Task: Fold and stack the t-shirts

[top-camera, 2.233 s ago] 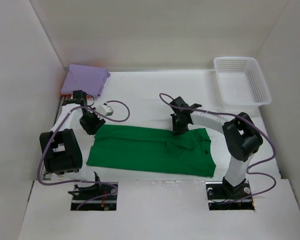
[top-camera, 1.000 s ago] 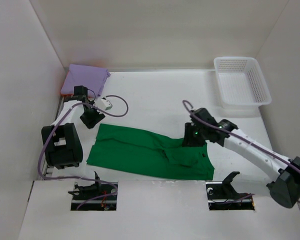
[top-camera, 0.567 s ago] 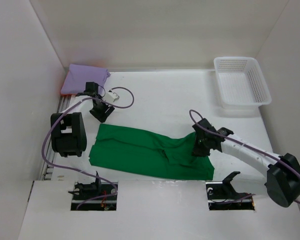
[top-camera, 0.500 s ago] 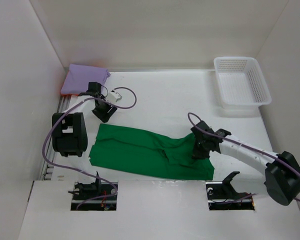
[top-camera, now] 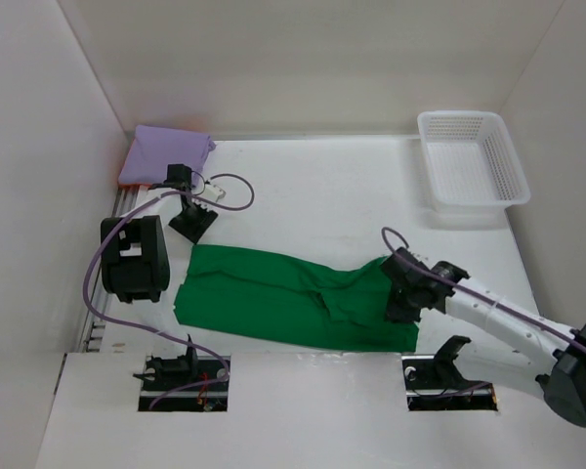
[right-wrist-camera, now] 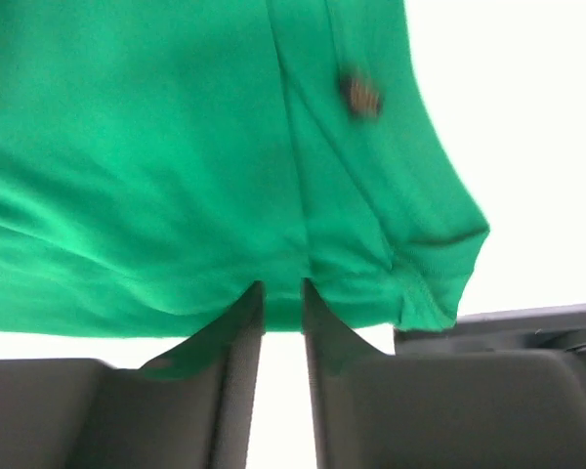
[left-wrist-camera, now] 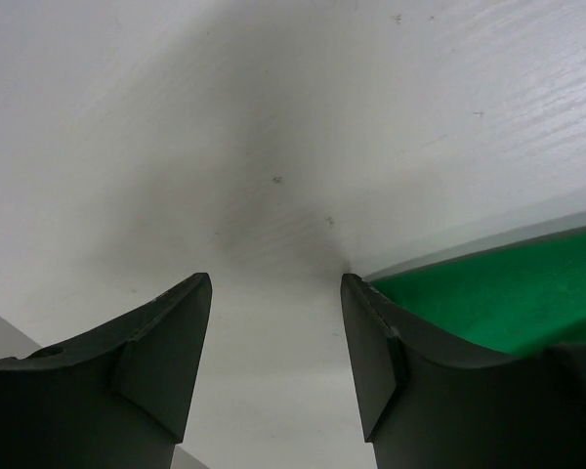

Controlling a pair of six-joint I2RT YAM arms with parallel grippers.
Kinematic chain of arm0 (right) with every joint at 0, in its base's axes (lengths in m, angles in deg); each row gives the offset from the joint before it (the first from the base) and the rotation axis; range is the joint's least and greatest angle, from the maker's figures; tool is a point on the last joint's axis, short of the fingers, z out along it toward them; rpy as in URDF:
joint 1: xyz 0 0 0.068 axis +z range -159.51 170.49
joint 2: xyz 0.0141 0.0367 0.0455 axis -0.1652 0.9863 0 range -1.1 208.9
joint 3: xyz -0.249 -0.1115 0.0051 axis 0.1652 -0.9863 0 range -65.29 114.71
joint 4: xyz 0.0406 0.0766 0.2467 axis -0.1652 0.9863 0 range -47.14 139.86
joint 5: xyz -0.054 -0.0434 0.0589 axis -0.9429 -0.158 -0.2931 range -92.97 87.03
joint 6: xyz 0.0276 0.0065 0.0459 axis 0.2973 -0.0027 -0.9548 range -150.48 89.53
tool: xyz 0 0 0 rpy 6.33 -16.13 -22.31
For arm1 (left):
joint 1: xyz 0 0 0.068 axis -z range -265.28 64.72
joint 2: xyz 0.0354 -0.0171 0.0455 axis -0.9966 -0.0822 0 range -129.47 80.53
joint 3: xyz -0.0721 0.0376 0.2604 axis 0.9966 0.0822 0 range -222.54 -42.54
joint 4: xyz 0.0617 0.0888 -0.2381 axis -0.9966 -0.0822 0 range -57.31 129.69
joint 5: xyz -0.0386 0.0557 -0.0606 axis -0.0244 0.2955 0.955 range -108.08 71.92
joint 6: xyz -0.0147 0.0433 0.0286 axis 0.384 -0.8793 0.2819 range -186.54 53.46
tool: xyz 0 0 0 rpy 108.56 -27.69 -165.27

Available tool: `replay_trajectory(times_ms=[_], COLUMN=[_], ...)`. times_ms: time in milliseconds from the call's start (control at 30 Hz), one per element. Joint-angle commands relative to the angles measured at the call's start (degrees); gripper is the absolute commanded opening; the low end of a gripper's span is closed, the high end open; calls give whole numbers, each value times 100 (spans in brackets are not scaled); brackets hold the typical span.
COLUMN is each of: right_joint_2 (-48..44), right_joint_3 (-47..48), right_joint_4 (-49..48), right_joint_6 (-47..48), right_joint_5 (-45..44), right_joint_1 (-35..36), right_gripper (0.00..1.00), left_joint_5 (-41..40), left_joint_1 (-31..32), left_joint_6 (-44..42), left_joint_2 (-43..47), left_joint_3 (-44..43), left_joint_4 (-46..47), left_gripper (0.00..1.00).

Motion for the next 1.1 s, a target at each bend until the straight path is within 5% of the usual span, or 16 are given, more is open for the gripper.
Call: replay_trajectory(times_ms=[0, 233, 433, 600, 767, 1067], right_joint_2=[-107, 1421, 2811, 3514, 4033, 4736], right_joint_3=[825, 1652, 2083, 2391, 2874, 4025], right_joint_4=[-11, -1382, -1744, -1762, -1761, -2148], right_joint_6=[684, 2601, 3024, 3060, 3218, 3191], right_joint_5=[-652, -504, 261, 691, 930, 402], right_joint_1=[-712, -2260, -2499, -2543, -2657, -3263], right_gripper=[30, 55, 61, 46, 2, 0], left_joint_5=[75, 1148, 982, 823, 473, -20], left_joint_1=[-53, -70, -53, -132, -316, -730], left_joint_6=[98, 151, 229, 502, 730, 951], left_joint_2=[329, 260, -127, -233, -400, -822], left_joint_3=[-99, -311, -109, 14, -47, -776], left_joint_4=[5, -83, -145, -145, 4, 286], left_gripper=[54, 58, 54, 35, 8, 0])
